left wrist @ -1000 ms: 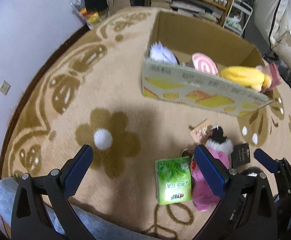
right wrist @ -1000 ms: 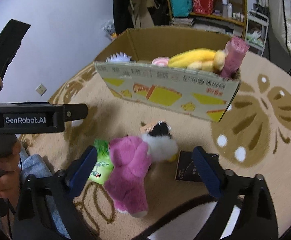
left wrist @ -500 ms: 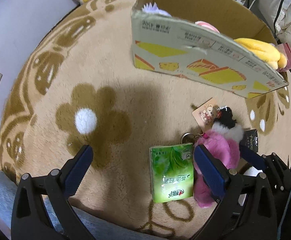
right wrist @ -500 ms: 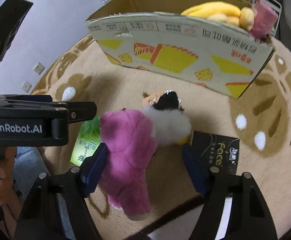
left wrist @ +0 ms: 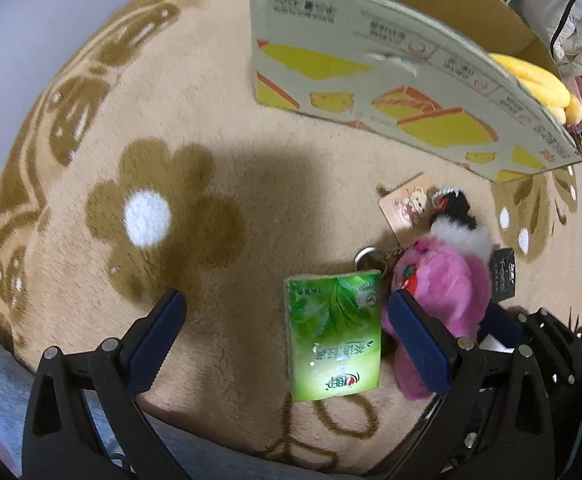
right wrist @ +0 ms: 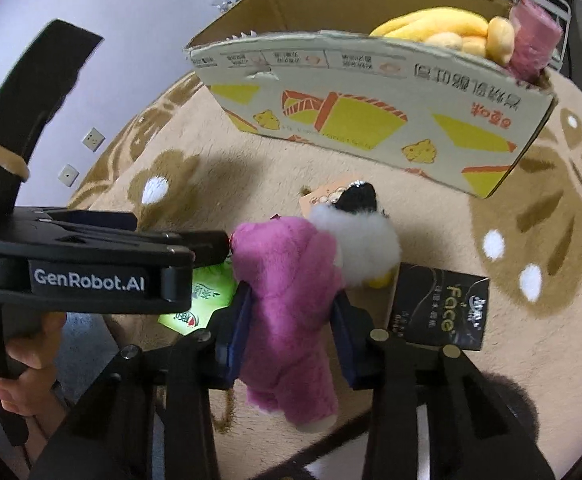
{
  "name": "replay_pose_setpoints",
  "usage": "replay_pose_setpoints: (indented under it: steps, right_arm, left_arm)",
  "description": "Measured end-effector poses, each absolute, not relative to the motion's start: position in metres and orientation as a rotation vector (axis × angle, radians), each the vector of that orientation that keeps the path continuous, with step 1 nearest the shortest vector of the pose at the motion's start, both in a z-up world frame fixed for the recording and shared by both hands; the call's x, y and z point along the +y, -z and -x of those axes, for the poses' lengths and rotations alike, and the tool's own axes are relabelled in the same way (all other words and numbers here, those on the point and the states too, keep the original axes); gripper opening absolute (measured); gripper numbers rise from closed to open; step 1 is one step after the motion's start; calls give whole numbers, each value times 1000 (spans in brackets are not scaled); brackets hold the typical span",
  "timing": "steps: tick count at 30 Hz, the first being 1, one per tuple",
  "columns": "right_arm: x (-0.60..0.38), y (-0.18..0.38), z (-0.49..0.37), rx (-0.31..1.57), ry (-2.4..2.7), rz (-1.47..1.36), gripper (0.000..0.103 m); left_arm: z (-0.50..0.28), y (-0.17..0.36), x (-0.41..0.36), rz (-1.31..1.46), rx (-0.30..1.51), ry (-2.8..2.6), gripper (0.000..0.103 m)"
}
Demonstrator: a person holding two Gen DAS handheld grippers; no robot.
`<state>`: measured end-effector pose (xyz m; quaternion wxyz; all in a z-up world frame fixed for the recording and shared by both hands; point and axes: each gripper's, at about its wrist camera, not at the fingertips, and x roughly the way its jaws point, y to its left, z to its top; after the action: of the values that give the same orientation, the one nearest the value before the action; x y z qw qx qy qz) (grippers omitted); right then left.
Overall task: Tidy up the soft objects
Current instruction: 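Grasp the pink plush with the right tool while the left tool grasps the green tissue pack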
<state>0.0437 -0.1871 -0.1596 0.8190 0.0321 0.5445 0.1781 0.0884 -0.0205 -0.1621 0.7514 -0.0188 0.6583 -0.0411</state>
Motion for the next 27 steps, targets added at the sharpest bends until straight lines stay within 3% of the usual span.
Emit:
replay_pose_setpoints:
  steps: [5, 8, 10, 14, 20, 22, 23, 27]
  right_arm:
    - [-193, 157, -45, 1149, -354, -59, 40]
    - [-194, 157, -45, 1150, -354, -53, 40]
    - [-194, 156, -44, 1147, -354, -41, 40]
    - [-193, 153, -42, 1136, -347, -18, 39]
    - [-199, 148, -40, 1120, -339, -29, 35]
    - [-202, 144, -38, 1110, -335, -34, 32]
    - [-201, 142, -38, 1102, -337, -38, 24]
    - [-203, 135, -35, 1073, -338, -32, 20]
  left_arm:
    - [-88, 170, -30, 8, 1451, 116, 98]
    - [-91, 176, -32, 53, 1476, 139, 90]
    - [-91, 179, -31, 80, 1492, 148, 82]
    - [-92, 188, -33, 76, 1519, 155, 56]
    - [-83, 185, -46, 1, 1485, 129, 54]
    - [-80, 178, -45, -31, 1452, 95, 54]
    - [-80, 174, -44, -35, 1436, 90, 54]
    - [-77, 152, -43, -21, 1354, 73, 54]
